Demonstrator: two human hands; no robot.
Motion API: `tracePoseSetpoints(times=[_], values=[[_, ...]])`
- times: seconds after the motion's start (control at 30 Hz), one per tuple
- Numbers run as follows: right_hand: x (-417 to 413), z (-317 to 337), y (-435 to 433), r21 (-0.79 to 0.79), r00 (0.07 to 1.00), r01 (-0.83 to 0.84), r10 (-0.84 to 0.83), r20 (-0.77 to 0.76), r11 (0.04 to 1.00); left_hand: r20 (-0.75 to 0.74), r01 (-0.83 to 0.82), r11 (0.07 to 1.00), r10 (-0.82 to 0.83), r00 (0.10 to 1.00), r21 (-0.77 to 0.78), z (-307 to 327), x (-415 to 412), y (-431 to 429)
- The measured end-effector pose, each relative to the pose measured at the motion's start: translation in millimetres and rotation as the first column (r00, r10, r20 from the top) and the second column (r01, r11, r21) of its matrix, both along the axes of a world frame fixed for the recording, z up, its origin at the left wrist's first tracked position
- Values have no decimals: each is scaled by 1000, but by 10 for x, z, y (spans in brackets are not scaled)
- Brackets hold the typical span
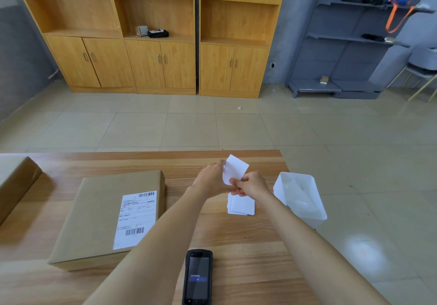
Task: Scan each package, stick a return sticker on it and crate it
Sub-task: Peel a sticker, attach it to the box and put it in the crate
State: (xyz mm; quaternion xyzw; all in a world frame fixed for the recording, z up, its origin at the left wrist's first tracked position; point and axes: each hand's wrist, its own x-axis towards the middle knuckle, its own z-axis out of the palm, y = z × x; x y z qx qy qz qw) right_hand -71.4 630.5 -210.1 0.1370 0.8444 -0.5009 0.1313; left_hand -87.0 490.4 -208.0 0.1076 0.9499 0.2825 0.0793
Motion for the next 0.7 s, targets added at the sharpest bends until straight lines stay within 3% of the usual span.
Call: tracePoseSetpoints(times=[0.4, 0.7], values=[[-11, -4, 11, 22, 997, 71, -71, -25, 997, -94, -9, 1000, 10, 996, 15, 50, 31, 70], [-9, 16, -15, -107, 999, 12, -7, 44, 994, -55, -26, 1000, 26, 998, -9, 84, 25, -1]])
